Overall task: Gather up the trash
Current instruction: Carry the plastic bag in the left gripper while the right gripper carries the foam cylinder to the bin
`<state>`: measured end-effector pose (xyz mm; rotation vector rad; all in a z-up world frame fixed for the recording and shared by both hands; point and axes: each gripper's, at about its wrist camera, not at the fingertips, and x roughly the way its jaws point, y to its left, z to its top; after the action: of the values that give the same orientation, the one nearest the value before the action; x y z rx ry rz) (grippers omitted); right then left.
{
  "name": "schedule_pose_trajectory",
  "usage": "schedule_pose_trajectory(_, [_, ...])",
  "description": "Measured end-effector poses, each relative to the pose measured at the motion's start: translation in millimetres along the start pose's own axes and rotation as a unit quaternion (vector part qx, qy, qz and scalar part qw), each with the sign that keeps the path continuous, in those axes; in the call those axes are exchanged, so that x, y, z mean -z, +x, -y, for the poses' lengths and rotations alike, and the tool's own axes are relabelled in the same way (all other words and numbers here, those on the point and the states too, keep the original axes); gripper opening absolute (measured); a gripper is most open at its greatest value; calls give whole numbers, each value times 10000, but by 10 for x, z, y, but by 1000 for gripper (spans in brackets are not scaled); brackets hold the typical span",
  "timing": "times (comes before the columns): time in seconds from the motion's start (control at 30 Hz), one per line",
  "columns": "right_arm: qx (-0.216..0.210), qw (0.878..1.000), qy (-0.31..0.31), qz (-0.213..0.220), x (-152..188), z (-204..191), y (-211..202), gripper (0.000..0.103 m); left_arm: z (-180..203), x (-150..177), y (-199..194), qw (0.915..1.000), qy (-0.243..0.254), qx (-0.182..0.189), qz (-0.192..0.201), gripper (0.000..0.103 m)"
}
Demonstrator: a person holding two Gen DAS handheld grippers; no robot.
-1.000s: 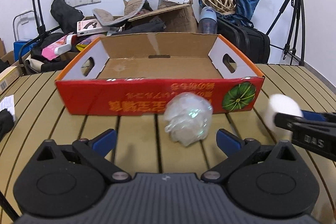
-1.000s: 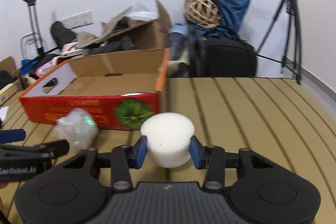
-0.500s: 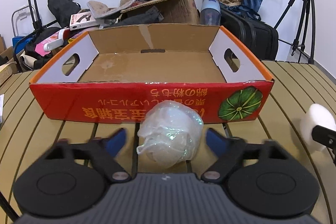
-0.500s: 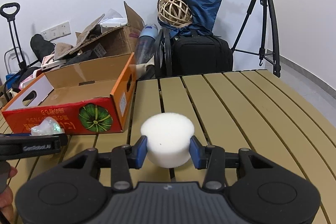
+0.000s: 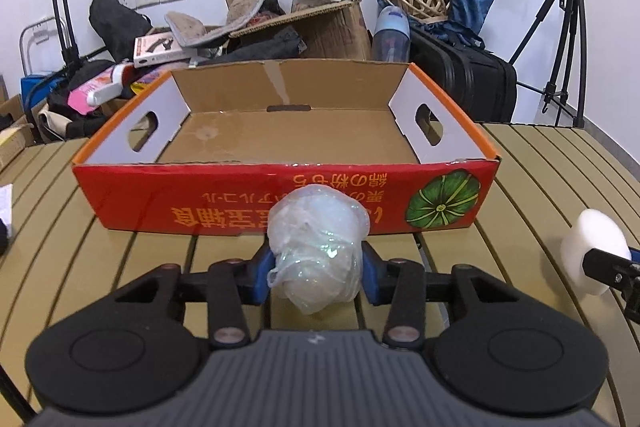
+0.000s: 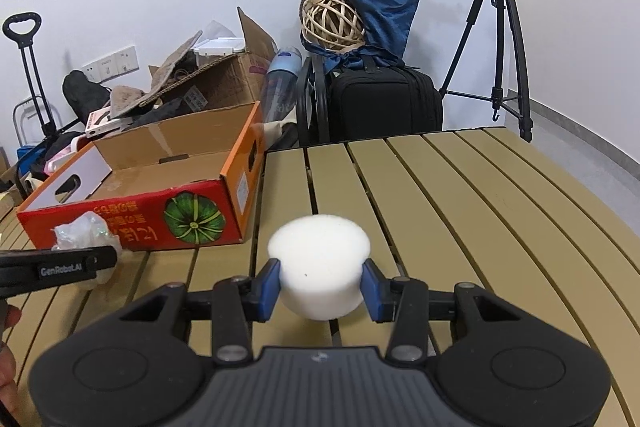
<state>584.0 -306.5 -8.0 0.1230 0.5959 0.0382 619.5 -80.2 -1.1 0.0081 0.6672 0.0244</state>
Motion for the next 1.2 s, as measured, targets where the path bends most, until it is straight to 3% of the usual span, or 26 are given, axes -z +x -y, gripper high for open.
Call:
schedule_pose_trajectory(0.73, [-355,9989,300,101,204,-82,-813,41,-83,262,-998,9995,164,-69,262,44])
schedule_pose_trajectory(1.2, [-658,9971,316,224,579,-204,-1553,41,-216,657,-1804,9988,202,67,438,44])
